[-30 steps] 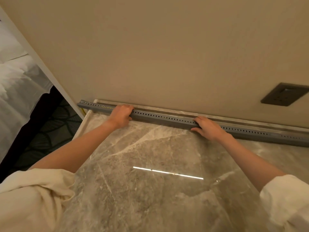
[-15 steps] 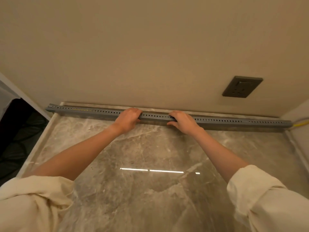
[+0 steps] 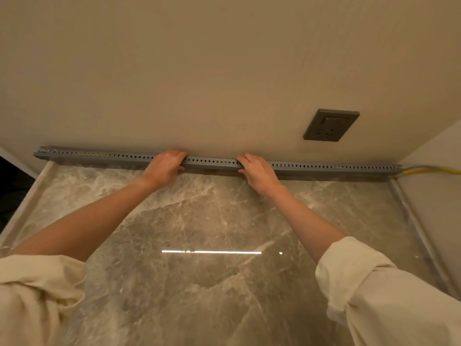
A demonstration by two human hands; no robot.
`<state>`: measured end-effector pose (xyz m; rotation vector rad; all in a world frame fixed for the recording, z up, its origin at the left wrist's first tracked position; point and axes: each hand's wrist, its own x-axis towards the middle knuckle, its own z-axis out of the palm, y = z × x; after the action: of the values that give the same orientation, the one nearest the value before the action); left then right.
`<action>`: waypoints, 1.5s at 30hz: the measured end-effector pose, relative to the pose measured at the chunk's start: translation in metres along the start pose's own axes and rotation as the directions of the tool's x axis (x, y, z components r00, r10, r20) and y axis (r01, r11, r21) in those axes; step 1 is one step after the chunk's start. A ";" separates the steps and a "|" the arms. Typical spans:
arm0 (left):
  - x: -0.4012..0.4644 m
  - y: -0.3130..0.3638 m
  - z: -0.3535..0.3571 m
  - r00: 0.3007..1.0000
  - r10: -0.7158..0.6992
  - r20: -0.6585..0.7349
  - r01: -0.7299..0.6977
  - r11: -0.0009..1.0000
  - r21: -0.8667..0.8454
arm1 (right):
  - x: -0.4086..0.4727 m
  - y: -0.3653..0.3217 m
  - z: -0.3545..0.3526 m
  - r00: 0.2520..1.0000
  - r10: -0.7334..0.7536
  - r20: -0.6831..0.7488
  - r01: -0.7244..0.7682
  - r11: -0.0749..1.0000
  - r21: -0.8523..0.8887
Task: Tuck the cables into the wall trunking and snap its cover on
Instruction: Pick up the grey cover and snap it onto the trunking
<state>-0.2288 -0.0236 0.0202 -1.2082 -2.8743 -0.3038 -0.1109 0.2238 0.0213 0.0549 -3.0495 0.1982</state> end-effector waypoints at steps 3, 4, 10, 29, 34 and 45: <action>0.006 0.001 0.000 1.000 -0.021 0.019 0.021 1.000 0.001 | 0.006 0.006 -0.003 0.999 0.032 0.009 -0.032 0.999 -0.011; 0.006 0.002 0.001 0.999 -0.026 0.018 0.026 1.000 0.000 | 0.005 0.009 -0.003 0.999 0.041 0.018 -0.041 0.999 -0.019; 0.003 0.003 0.003 1.000 -0.017 -0.006 0.017 1.000 0.021 | -0.013 0.034 -0.001 0.997 0.081 0.020 -0.079 0.994 -0.077; -0.002 0.012 -0.004 0.994 -0.044 -0.100 0.065 0.974 0.217 | -0.013 0.043 -0.013 0.983 0.182 0.024 -0.173 0.961 -0.217; -0.005 0.015 0.003 0.991 -0.070 -0.117 0.090 0.980 0.179 | -0.018 0.042 -0.011 0.960 0.277 -0.037 -0.279 0.944 -0.179; -0.008 0.019 0.007 0.989 -0.126 -0.083 0.140 0.971 0.193 | -0.032 0.049 -0.008 0.949 0.305 -0.080 -0.314 0.940 -0.133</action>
<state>-0.2087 -0.0150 0.0164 -0.9553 -2.8482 -0.0556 -0.0807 0.2742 0.0199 -0.4354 -2.9859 -0.0031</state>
